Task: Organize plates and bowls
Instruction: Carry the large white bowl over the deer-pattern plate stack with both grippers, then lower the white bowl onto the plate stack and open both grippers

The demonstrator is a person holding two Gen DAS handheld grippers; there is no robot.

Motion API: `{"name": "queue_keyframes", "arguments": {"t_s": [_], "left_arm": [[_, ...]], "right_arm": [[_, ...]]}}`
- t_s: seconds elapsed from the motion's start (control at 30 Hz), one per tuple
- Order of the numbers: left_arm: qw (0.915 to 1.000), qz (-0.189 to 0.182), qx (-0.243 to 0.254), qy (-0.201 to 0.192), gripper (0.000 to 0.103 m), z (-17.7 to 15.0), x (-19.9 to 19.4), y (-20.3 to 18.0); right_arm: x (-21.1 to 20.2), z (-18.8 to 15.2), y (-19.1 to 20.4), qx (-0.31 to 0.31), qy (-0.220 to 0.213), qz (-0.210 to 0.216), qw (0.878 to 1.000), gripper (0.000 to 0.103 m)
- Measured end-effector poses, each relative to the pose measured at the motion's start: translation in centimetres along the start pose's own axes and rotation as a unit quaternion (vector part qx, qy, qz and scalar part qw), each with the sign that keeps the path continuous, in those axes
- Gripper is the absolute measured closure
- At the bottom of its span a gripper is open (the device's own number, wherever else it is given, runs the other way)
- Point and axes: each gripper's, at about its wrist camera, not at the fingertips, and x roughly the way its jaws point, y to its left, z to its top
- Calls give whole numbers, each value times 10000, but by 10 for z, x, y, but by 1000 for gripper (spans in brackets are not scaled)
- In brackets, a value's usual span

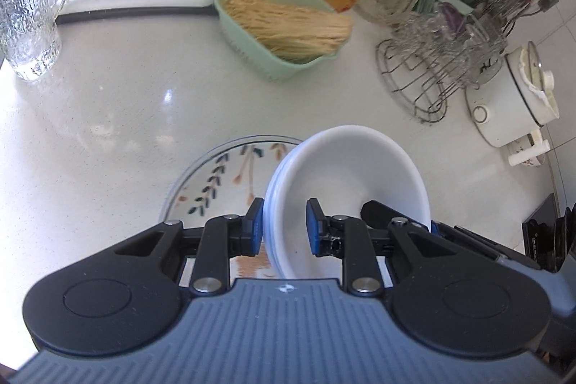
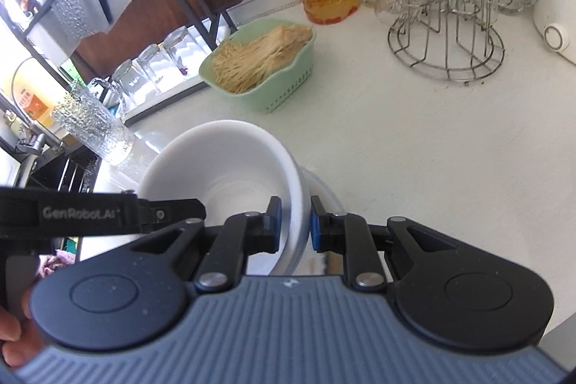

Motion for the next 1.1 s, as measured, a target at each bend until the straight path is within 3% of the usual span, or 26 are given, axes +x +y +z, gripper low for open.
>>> {"name": "queue_keyframes", "arguments": {"t_s": [0.3,0.63,0.83,0.93,1.0,1.1], "left_arm": [[9996,16,268,105,76,5,9,12],[10000,-14,93,0,76,6,7,29],[9998,-61,201,60,61,9,5,33],[9995,-5,289,-160,59,10,-4,29],[9993,-27,291,-246,59,11,-12,27],[9982,-5,445,-397,59,11,-29,16]], "right_arm": [[14,-1,11,163,117,-165,9997,82],[23,2,25,81,76,-102,9999,82],[24,6,29,-31,138,-185,9997,82],[15,9,31,-237,32,-198,9995,82],[8,12,30,-263,-38,-197,9995,67],[-6,17,29,-237,-166,-130,9995,63]]}}
